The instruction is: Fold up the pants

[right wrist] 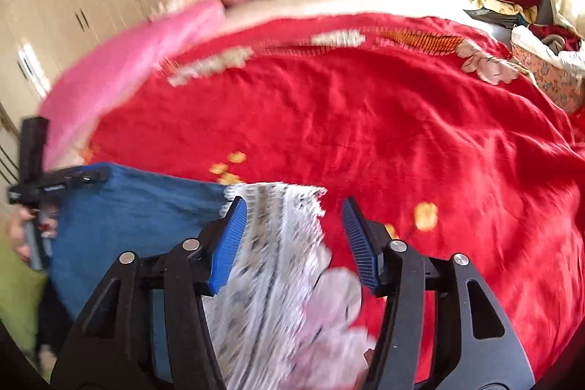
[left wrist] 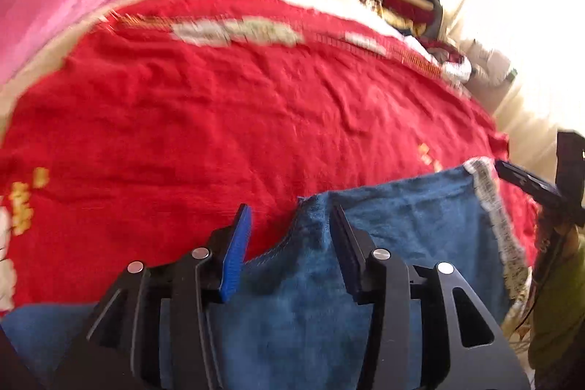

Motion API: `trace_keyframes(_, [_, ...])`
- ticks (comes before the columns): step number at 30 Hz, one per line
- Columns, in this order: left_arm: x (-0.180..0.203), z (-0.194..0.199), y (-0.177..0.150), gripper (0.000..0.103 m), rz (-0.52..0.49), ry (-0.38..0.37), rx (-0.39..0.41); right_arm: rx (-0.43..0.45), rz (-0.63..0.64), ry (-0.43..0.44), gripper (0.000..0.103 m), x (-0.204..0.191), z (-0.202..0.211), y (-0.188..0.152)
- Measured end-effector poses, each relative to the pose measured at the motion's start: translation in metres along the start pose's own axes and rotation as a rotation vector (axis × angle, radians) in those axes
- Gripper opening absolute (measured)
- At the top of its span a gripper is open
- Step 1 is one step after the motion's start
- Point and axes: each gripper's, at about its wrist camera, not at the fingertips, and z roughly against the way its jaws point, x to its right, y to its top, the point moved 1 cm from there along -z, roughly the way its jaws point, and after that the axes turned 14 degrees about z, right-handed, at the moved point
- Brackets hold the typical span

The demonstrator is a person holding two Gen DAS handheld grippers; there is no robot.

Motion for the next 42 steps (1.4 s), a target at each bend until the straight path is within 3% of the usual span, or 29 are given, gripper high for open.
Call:
trace_keyframes(4, [-0.006,0.051,-0.016,0.045,0.004,0.027,0.100,0.013,-0.010,0.043,0.050,-0.011,0.036,-0.025])
trace_keyframes(6, [-0.010,0.066,-0.028,0.062,0.013,0.041,0.117,-0.006,-0.012,0.067,0.050,-0.019,0.047,-0.045])
trace_keyframes(7, [-0.012,0.075,-0.039,0.062,0.019,0.048,0.121,-0.022,-0.014,0.080,0.050,-0.021,0.049,-0.051])
trace_keyframes(13, [-0.031,0.096,-0.092,0.062,0.049,0.071,0.073,-0.105,-0.002,0.125,0.050,-0.038,0.055,-0.089])
trace_keyframes(18, [-0.032,0.085,-0.117,0.063,-0.022,0.214,0.037,-0.112,-0.016,0.129,0.050,-0.043,0.042,-0.097])
trace_keyframes(19, [-0.033,0.079,-0.120,0.063,-0.035,0.246,0.025,-0.122,-0.026,0.137,0.042,-0.044,0.037,-0.098])
trace_keyframes(20, [-0.033,0.076,-0.122,0.063,-0.042,0.259,0.025,-0.123,-0.022,0.155,0.024,-0.047,0.034,-0.099])
trace_keyframes(22, [-0.035,0.074,-0.122,0.063,-0.038,0.266,0.025,-0.133,0.017,0.183,0.014,-0.059,0.031,-0.100])
trace_keyframes(26, [-0.041,0.078,-0.122,0.063,-0.015,0.245,0.026,-0.103,0.027,0.192,0.011,-0.058,0.051,-0.097])
trace_keyframes(31, [-0.043,0.075,-0.123,0.063,-0.007,0.240,0.022,-0.182,0.037,0.108,0.011,-0.057,0.043,-0.107])
trace_keyframes(36, [-0.045,0.074,-0.123,0.063,0.007,0.223,0.022,-0.184,0.040,0.075,0.016,-0.061,0.039,-0.109])
trace_keyframes(38, [-0.045,0.076,-0.122,0.063,0.012,0.214,0.029,-0.172,0.035,0.063,0.036,-0.060,0.047,-0.103])
trace_keyframes(42, [-0.042,0.094,-0.121,0.064,0.029,0.209,0.069,-0.067,0.092,-0.004,0.045,-0.064,0.078,-0.087])
